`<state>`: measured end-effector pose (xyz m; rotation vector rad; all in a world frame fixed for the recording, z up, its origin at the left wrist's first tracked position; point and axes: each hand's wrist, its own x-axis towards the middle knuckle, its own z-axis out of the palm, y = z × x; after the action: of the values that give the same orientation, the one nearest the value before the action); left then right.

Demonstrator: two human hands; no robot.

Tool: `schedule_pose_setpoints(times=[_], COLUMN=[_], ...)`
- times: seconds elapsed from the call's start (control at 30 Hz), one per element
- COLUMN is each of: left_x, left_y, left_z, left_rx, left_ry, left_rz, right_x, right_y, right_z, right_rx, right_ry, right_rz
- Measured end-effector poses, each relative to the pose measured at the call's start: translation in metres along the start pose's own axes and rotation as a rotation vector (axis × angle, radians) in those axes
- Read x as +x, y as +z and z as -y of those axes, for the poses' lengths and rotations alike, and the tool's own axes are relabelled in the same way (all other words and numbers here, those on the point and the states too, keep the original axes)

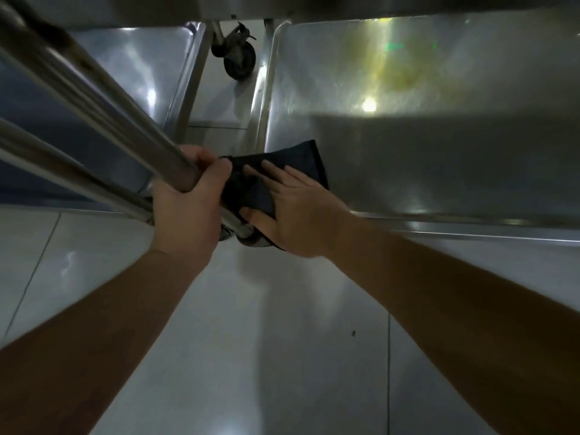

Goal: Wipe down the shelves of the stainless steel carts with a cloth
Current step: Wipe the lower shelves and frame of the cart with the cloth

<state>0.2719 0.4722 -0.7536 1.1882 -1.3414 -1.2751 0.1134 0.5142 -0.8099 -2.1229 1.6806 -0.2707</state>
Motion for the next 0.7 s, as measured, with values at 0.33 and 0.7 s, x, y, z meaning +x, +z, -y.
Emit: schedule_pose_setpoints(times=[0.33, 0.7], left_x=[0.000, 0.001], left_y=[0.007, 0.013], left_z=[0.009, 0.009], left_rx=[-0.048, -0.071], left_ry=[-0.014, 0.042], left_rz=[-0.063, -0.081], right_x=[-0.128, 0.061], right_y=[-0.045, -0.021], right_z=[-0.129, -0.035], right_rx=[-0.137, -0.142], right_ry=[0.784, 0.324], right_rz=[-0.139, -0.144])
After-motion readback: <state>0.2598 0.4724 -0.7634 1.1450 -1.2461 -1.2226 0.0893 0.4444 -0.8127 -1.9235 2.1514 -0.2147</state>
